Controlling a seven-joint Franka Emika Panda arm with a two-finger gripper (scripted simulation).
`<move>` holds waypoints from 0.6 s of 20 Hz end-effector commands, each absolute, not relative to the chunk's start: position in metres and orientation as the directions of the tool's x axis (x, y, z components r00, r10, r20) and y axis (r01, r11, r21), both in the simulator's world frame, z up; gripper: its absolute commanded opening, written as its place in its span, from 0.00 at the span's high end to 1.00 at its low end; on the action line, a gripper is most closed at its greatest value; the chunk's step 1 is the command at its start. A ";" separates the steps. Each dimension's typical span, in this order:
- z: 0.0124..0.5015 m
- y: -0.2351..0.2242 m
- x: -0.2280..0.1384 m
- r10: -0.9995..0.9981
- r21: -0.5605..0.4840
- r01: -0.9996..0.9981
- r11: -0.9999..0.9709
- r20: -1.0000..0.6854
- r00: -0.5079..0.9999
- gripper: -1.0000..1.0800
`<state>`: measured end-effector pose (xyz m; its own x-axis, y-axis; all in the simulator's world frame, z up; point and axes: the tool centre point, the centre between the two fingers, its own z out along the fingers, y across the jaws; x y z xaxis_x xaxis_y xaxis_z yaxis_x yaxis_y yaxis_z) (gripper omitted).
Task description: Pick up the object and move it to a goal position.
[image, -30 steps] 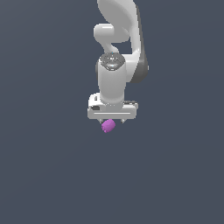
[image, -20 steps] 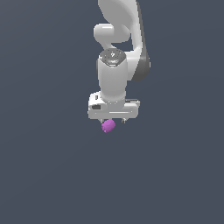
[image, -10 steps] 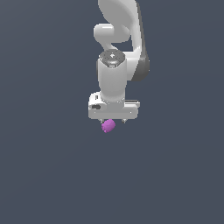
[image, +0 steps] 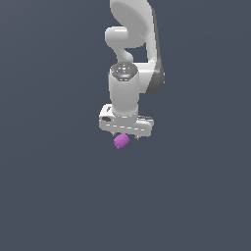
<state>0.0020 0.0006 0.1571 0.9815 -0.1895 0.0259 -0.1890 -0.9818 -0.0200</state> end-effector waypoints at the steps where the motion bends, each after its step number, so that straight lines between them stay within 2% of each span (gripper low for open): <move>1: 0.150 -0.001 -0.003 -0.255 -0.021 -0.255 -0.967 0.021 0.967 0.04; 12: 0.116 -0.011 -0.027 -0.553 -0.014 -0.553 -0.833 0.004 0.833 0.04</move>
